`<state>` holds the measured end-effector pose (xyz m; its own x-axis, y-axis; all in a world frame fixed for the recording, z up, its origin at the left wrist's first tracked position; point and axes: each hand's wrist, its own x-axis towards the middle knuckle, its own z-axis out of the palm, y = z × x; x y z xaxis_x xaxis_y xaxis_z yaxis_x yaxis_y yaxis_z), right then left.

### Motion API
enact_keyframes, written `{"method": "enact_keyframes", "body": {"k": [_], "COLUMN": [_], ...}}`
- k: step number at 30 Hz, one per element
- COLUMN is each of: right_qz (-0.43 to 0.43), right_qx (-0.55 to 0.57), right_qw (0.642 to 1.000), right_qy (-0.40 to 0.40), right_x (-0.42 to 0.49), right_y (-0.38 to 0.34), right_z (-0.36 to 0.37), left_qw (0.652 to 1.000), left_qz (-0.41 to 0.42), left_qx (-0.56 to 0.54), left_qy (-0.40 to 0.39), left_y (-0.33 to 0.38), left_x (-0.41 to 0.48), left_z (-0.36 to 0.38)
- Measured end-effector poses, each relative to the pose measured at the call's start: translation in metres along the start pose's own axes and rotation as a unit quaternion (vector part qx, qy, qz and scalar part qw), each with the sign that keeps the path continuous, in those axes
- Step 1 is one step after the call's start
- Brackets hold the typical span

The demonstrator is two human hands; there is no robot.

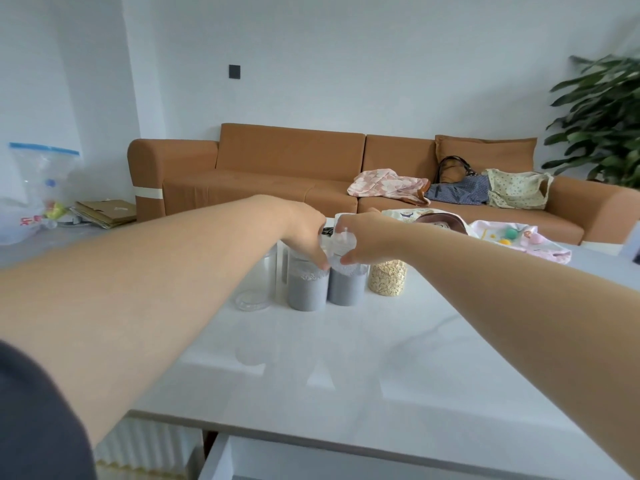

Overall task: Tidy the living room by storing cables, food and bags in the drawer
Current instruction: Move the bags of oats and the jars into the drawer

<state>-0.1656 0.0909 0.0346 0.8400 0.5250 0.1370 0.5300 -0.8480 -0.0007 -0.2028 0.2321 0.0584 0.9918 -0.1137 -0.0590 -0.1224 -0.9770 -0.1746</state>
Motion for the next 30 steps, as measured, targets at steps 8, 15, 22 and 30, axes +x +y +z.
{"method": "enact_keyframes", "body": {"k": [8,15,22,30], "right_qz": [0.026,0.058,0.044,0.000], "right_qx": [-0.015,0.109,0.132,0.140], "right_qw": [0.999,0.989,0.969,0.919], "right_qy": [0.037,0.081,0.205,0.368], "right_x": [-0.049,-0.118,-0.173,-0.235], "right_y": [0.007,0.013,0.000,-0.026], "right_z": [-0.001,0.015,0.025,0.042], "left_qw": [0.999,0.991,0.958,0.873], "left_qz": [0.036,0.072,0.114,0.187], "left_qx": [-0.005,-0.101,-0.212,-0.264], "left_qy": [0.014,0.051,0.154,0.365], "left_y": [0.028,0.053,0.056,0.077], "left_x": [-0.029,-0.068,-0.113,-0.167], "left_z": [-0.005,0.013,0.039,0.087]}}
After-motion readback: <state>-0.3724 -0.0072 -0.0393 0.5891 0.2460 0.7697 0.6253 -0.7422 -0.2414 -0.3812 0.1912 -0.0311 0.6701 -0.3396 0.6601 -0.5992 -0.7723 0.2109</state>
